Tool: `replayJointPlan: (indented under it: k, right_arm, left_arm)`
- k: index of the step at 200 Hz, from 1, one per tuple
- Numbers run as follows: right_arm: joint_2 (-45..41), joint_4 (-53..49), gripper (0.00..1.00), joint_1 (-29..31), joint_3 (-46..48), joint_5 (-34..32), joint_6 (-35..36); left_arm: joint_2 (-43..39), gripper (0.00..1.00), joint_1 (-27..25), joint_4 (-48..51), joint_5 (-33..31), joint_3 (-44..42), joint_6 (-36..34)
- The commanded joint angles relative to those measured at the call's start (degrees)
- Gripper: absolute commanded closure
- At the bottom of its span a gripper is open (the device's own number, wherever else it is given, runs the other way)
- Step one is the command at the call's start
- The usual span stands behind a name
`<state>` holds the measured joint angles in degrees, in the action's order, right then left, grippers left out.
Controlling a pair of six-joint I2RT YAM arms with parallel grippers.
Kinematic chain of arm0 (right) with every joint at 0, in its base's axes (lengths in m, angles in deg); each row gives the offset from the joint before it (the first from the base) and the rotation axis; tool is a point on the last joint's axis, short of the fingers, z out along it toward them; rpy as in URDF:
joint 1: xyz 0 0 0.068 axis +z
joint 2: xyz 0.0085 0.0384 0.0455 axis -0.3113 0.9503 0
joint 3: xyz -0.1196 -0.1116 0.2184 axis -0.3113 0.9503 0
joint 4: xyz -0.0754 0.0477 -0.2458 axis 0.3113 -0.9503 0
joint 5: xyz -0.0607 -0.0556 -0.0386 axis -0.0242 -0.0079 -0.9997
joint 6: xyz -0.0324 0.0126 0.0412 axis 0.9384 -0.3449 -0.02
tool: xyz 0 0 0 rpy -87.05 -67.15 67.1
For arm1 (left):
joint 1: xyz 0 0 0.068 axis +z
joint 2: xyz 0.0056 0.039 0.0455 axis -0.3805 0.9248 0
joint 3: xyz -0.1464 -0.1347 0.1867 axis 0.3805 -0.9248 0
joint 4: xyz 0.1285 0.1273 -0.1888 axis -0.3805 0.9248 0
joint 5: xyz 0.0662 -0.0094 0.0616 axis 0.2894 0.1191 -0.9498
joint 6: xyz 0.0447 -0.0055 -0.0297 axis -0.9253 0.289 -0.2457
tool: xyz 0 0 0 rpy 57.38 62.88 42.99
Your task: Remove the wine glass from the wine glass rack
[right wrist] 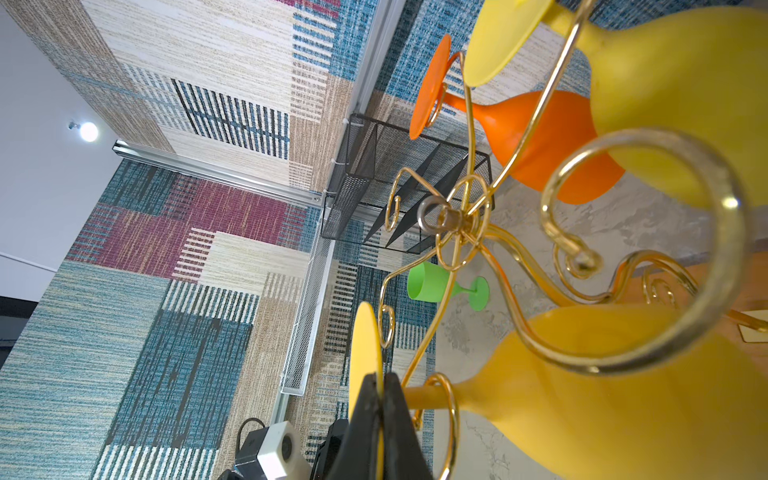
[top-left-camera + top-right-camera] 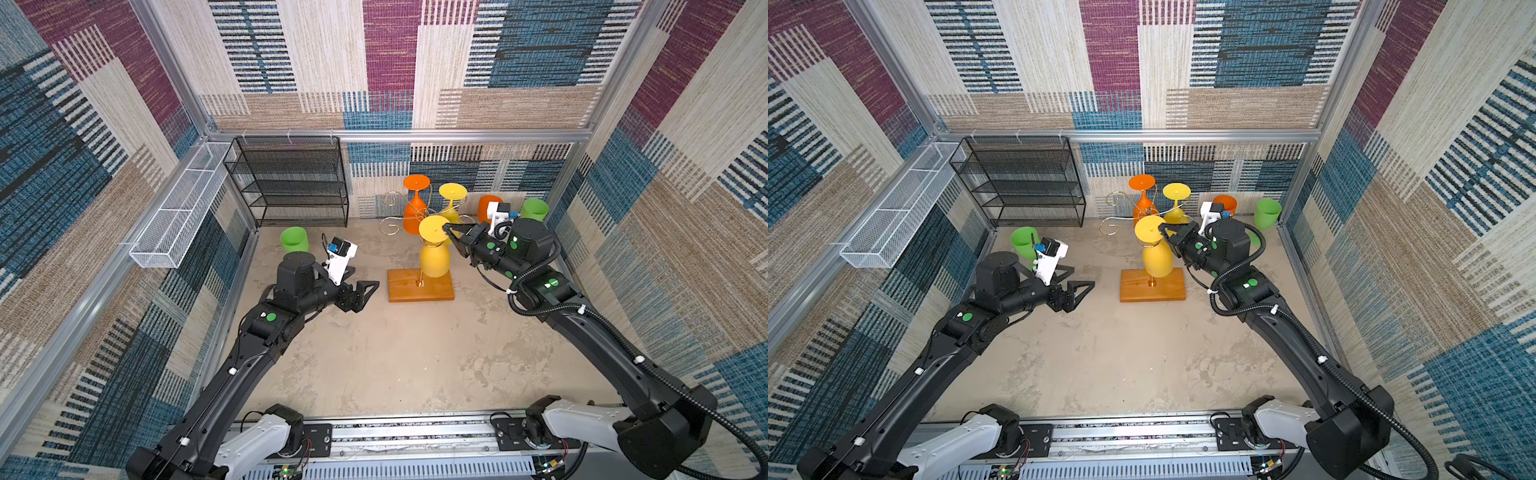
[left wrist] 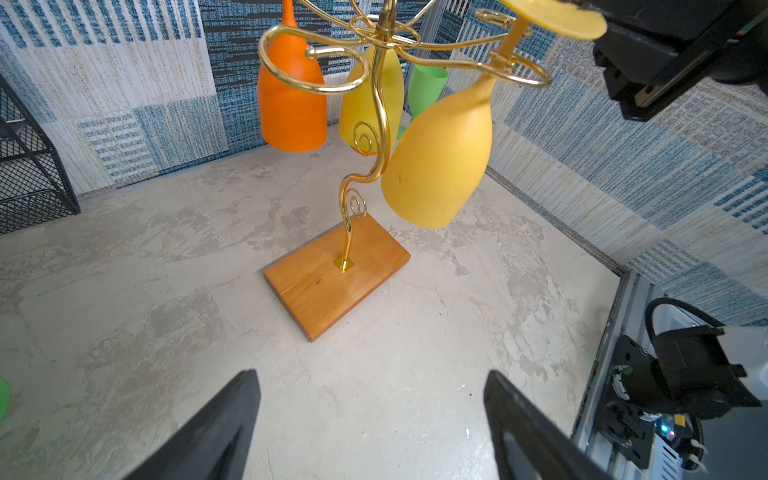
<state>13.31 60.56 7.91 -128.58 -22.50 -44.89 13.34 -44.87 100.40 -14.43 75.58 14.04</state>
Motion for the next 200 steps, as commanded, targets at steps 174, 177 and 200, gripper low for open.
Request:
replayJointPlan:
  k: [174, 177, 200]
  right_arm:
    - [-5.66, 4.03, 1.00, 2.53, 8.38, -3.33, 1.32]
    - [-5.69, 4.08, 1.00, 2.59, 8.38, -3.33, 1.45]
    - [-5.93, 4.13, 1.00, 2.52, 8.38, -3.02, 2.11]
  left_arm:
    - [6.80, 0.16, -0.75, 6.48, -10.38, 14.50, 31.92]
    - [7.10, 0.16, -0.78, 6.77, -10.39, 14.81, 33.03]
    - [8.76, 0.17, -0.36, 4.23, -7.53, 15.40, 41.52]
